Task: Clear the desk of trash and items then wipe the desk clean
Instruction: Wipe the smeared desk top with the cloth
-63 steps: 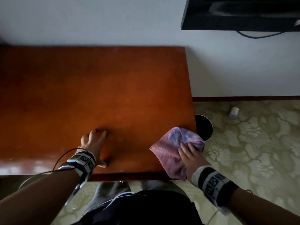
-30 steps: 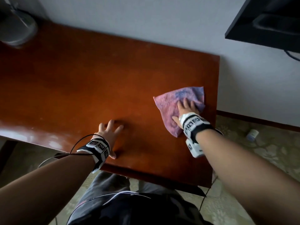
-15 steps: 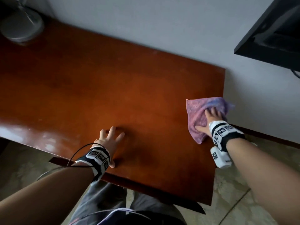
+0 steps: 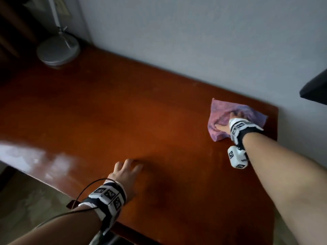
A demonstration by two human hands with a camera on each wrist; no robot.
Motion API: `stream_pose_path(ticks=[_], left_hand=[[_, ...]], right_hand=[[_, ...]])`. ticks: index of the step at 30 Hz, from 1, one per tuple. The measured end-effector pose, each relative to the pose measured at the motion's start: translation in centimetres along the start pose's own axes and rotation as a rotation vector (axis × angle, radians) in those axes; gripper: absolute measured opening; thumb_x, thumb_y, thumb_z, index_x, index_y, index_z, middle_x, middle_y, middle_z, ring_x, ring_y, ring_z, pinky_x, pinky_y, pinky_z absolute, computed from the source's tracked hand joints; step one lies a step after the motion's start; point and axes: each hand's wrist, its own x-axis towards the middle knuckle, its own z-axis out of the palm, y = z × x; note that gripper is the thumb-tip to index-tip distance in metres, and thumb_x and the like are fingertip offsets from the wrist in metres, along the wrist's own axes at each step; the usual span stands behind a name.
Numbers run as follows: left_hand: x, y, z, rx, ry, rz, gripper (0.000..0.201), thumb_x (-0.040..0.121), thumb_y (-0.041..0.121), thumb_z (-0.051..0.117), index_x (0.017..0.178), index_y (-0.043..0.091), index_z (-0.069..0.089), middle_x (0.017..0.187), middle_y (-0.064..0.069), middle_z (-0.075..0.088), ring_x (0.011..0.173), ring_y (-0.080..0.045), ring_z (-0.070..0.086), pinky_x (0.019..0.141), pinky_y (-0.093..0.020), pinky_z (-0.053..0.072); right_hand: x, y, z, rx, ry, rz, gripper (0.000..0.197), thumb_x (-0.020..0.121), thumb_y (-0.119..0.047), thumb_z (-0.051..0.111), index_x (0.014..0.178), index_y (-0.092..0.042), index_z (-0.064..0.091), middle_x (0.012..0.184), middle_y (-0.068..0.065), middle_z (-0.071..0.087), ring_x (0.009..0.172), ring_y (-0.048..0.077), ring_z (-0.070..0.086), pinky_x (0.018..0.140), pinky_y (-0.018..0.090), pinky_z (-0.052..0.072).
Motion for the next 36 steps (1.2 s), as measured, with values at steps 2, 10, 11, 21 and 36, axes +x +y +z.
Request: stream_pose_path(ticks=[2,10,11,21,36], left_hand=[[1.3,-2.6,-1.2,0.008,0.014,-0.04,0.082,0.081,0.056,0.062,0.146,0.041,0.013,0.148,0.003,0.01,0.134,-0.028,0.019,0.102,-0.039,0.043],[6.3,-8.7,-4.5,0.079,-0.017,-0.043,0.083,0.08,0.063,0.059,0.145,0.043,0.011,0.151,0.004,0.0,0.138,-0.027,0.011,0.1,-0.044,0.043],[6.6,-9.0,-4.3,0.079,-0.033,-0.035,0.083,0.08,0.063,0.059,0.145,0.043,0.01,0.152,0.004,-0.001,0.139,-0.028,0.01,0.1,-0.045,0.042],[6.5,-10.8,-3.8,0.058,-0.114,0.144,0.081,0.094,0.046,0.05,0.15,0.033,-0.008,0.156,0.002,-0.016,0.143,-0.034,-0.006,0.108,-0.051,0.029],[5.8,-11.8,-4.6,0.014,-0.255,0.203,0.097,0.087,0.025,0.068,0.152,0.029,-0.003,0.157,-0.001,-0.023,0.145,-0.033,-0.013,0.11,-0.059,0.024]], right_hand=[[1.5,-1.4,-0.8,0.068,-0.019,0.048,0.089,0.086,-0.052,0.062,0.148,0.0,0.024,0.152,0.027,0.018,0.14,0.043,0.02,0.115,0.049,0.021],[3.7,-18.7,1.3,-0.111,0.078,-0.221,0.087,0.087,-0.068,0.038,0.153,-0.019,0.011,0.16,0.008,0.008,0.145,0.038,0.011,0.115,0.051,0.015],[3.9,-20.0,0.8,-0.121,0.059,-0.234,0.088,0.087,-0.068,0.039,0.153,-0.02,0.008,0.161,0.007,0.005,0.146,0.038,0.008,0.116,0.05,0.012],[5.8,-30.3,-2.2,-0.164,0.086,-0.233,0.094,0.083,-0.07,0.044,0.153,-0.016,0.011,0.156,0.014,0.013,0.142,0.04,0.014,0.116,0.053,0.016],[-11.0,-15.7,4.9,-0.184,-0.112,0.032,0.102,0.082,-0.066,0.054,0.154,-0.02,-0.001,0.161,0.011,-0.008,0.148,0.033,0.001,0.119,0.045,0.014]])
